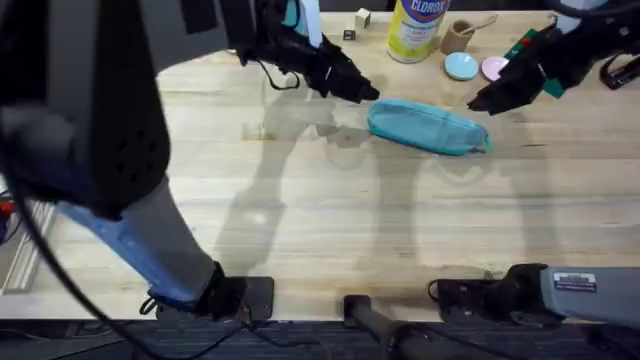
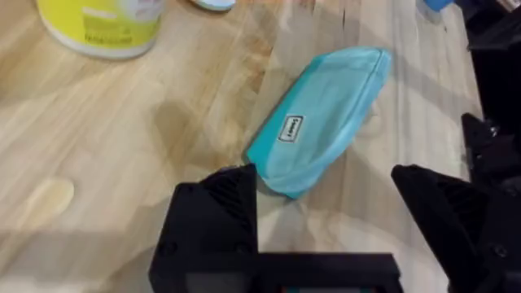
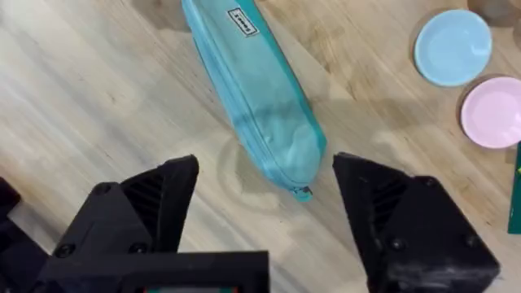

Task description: Unzip the bag, pick up the pens from the table one at a time and place them inside, then zip the bag closed.

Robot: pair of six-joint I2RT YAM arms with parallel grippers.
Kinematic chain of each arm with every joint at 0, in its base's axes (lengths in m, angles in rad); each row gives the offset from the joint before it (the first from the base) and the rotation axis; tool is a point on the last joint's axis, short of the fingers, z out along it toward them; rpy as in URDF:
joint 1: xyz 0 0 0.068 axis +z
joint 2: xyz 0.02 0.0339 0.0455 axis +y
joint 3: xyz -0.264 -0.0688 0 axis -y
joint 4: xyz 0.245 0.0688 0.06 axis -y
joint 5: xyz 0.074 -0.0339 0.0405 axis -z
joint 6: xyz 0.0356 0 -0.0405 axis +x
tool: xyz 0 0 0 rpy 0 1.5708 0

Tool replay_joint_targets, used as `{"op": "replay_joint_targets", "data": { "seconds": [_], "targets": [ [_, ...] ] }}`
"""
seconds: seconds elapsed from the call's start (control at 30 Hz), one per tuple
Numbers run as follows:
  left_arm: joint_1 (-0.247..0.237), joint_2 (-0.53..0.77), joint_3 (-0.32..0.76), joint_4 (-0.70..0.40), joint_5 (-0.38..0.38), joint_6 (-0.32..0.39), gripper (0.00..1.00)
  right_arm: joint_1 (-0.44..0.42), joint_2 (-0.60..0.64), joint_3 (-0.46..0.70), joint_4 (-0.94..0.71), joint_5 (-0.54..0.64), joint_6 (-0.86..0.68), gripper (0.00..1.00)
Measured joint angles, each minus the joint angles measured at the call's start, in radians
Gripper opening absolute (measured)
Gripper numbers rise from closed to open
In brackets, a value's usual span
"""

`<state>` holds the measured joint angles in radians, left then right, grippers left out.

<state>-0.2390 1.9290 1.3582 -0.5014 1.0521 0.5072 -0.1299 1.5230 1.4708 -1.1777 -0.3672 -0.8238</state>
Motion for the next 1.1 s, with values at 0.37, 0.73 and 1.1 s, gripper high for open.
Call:
{"op": "replay_joint_targets", "data": {
  "seconds": [0.37,0.73,1.1],
  "targets": [
    [0.000,-0.101,0.000,-0.167,-0.111,-0.052,0.995,0.000,-0.090,0.000,-0.026,0.000,0.000,0.996],
    [-0.028,-0.307,0.000,-0.217,-0.210,-0.053,0.995,0.000,-0.188,0.000,-0.094,0.000,0.000,0.997],
    [-0.197,-0.473,0.000,-0.359,-0.489,-0.054,0.995,0.001,-0.214,0.000,-0.110,0.077,0.084,0.997]
  ]
}}
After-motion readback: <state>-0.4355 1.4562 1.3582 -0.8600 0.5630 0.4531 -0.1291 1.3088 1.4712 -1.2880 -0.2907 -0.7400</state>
